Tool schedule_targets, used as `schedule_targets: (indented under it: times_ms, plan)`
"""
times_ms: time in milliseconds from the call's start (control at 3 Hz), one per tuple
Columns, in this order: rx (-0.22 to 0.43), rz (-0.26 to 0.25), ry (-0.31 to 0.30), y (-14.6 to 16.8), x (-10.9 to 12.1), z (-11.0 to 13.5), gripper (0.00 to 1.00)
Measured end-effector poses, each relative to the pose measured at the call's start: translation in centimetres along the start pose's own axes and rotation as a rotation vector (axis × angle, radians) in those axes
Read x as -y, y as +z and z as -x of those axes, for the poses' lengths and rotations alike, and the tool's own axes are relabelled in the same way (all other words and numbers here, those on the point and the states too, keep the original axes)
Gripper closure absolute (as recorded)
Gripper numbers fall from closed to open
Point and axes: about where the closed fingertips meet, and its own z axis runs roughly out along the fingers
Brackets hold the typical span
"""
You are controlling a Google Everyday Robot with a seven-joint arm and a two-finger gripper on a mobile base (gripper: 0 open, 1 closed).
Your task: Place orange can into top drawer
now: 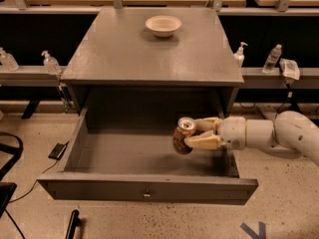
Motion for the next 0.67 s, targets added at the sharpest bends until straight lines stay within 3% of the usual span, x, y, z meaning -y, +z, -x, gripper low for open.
schedule_targets:
  times_ms: [333, 667]
  plan:
    - [-0.005, 0.009, 0.004, -0.13, -0.20, -2.26, 0.20]
    - [0.016, -0.001, -0.010, -0.84, -0.17, -2.64, 0.00]
